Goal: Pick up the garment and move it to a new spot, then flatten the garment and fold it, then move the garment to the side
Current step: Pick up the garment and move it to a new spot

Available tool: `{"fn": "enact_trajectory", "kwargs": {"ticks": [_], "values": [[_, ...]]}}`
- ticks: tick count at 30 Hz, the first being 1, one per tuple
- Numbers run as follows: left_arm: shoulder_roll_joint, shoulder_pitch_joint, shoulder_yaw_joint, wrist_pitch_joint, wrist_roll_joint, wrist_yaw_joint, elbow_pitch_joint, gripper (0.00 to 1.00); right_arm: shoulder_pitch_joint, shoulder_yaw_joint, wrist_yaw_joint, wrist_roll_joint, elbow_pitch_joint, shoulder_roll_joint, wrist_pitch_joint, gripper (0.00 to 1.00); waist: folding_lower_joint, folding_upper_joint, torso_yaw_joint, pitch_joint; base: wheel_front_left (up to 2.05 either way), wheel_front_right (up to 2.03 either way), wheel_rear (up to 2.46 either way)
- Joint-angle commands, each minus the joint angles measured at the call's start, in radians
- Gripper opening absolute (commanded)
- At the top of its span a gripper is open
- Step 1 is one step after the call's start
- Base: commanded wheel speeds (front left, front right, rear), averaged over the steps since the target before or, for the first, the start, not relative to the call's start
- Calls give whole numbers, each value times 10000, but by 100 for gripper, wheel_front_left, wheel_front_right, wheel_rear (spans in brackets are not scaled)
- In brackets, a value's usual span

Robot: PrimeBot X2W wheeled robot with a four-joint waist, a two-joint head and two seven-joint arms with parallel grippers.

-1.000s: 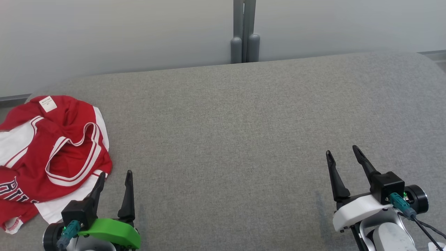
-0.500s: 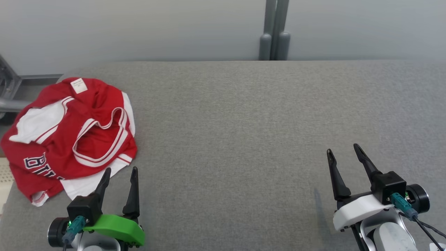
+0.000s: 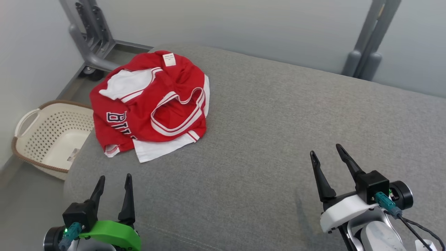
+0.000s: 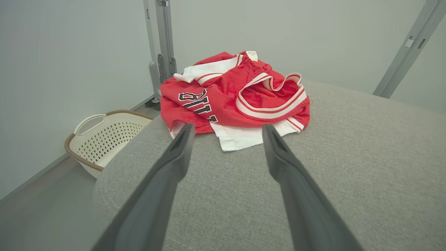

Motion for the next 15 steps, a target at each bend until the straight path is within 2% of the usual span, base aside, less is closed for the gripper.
{"fn": "enact_trajectory", "kwargs": {"ticks": [1,9,15], "values": [[-17,62,32,-36,30,-20,-30,100,-62,32,1,80,35,-14,-34,100,0,0,890,-144,0,0,0],[-87,-123,127,-36,94,-22,-45,100,-116,125,1,64,33,-118,-34,100,0,0,596,122,0,0,0],[-214,-1298,-39,149,-61,151,443,100,-461,227,1,-21,-124,-436,-34,100,0,0,48,1050,0,0,0]]}}
